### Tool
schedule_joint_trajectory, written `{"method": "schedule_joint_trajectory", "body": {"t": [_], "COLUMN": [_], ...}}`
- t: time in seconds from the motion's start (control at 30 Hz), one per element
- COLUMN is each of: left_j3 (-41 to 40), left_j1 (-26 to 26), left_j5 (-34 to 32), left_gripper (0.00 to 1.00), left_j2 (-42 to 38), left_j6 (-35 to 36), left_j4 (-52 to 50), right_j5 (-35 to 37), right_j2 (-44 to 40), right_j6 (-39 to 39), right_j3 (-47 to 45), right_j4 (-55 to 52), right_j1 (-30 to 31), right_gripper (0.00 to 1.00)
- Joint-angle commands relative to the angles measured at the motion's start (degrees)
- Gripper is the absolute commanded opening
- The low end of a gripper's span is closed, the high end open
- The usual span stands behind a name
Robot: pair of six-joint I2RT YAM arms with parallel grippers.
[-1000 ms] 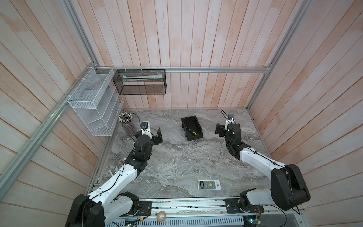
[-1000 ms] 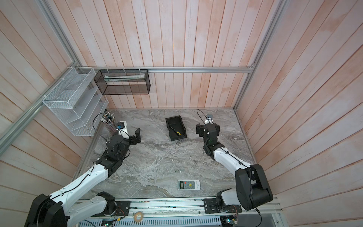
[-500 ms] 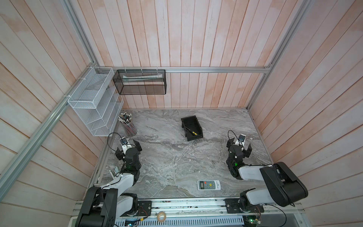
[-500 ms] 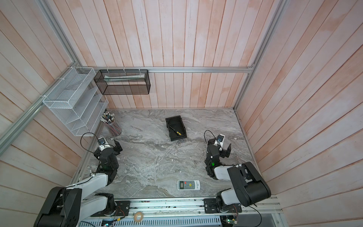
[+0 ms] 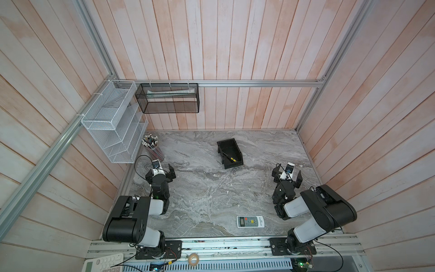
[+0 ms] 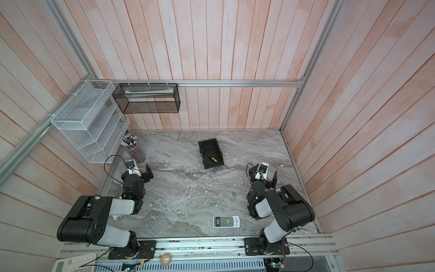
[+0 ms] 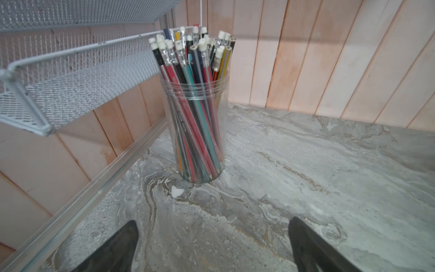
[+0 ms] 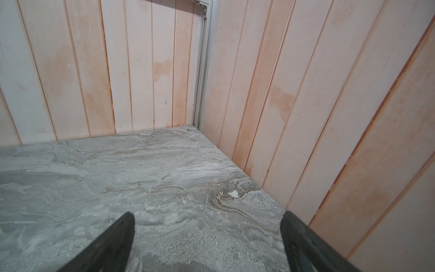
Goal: Put the screwdriver in the bin
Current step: Reset both arms
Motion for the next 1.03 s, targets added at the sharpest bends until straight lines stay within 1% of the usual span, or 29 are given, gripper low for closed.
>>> {"method": "schedule_joint_trajectory", "body": {"t": [0.0,0.07,0.1,0.13,0.17,0.2,0.23,0.27,0.3,0.33,0.37,0.43,0.47,0.53,0.6,0.63,1.0], "left_j3": [1.56,-0.29,-1.71,-1.23,0.12,-0.42,-1.16,-0.76,-0.11,-0.43,-0.89,-0.51,-0.25,-0.52,-0.43,-0.41,-0.47], "left_j1": [0.37,0.95,1.16,1.2,1.42,1.66,1.67,1.6,1.6,1.6,1.6,1.6,1.6,1.59,1.6,1.6,1.58], "left_j5": [4.31,7.04,6.52,6.93,7.79,7.74,7.44,7.69,7.96,7.7,7.63,7.75,7.84,7.71,7.76,7.74,7.72], "left_gripper": [1.0,1.0,1.0,1.0,1.0,1.0,1.0,1.0,1.0,1.0,1.0,1.0,1.0,1.0,1.0,1.0,1.0], "left_j2": [0.55,2.31,5.74,4.29,2.46,3.65,4.74,4.06,2.79,3.33,4.01,3.27,3.03,3.44,3.21,3.35,3.25], "left_j6": [1.71,1.69,2.75,2.19,1.3,1.53,1.99,1.86,1.51,1.68,1.81,1.63,1.58,1.63,1.62,1.66,1.64], "left_j4": [1.97,5.46,13.99,11.55,5.07,7.66,11.41,9.57,6.33,7.67,9.66,7.84,6.88,7.98,7.33,7.61,7.57], "right_j5": [-6.73,-12.28,-15.51,-19.01,-22.24,-22.87,-22.46,-23.92,-25.52,-25.62,-25.98,-26.02,-26.17,-26.11,-26.15,-26.11,-26.2], "right_j2": [-2.58,-3.95,-4.37,-4.33,-4.03,-1.51,0.97,-1.59,-0.96,-0.16,-1.49,-0.57,-1.31,-0.77,-1.16,-0.84,-1.12], "right_j6": [3.34,5.87,7.06,7.92,8.36,9.02,7.54,9.78,10.0,9.09,10.46,9.51,10.35,9.79,10.08,9.85,10.1], "right_j3": [-0.65,-0.78,-0.22,0.3,0.7,1.34,1.36,2.11,2.49,1.88,2.68,2.06,2.57,2.25,2.47,2.35,2.39], "right_j4": [-2.55,-5.07,-7.65,-9.09,-10.16,-10.86,-4.74,-11.0,-11.88,-8.19,-12.46,-9.45,-12.13,-10.15,-11.68,-10.54,-11.21], "right_j1": [-2.75,-5.66,-7.22,-8.87,-9.97,-10.5,-10.78,-11.2,-12.3,-12.45,-12.54,-12.71,-12.72,-12.7,-12.7,-12.72,-12.7], "right_gripper": [0.98,0.98,0.98,0.98,0.98,0.98,0.98,0.97,0.98,0.98,0.98,0.98,0.98,0.98,0.98,0.98,0.98]}}
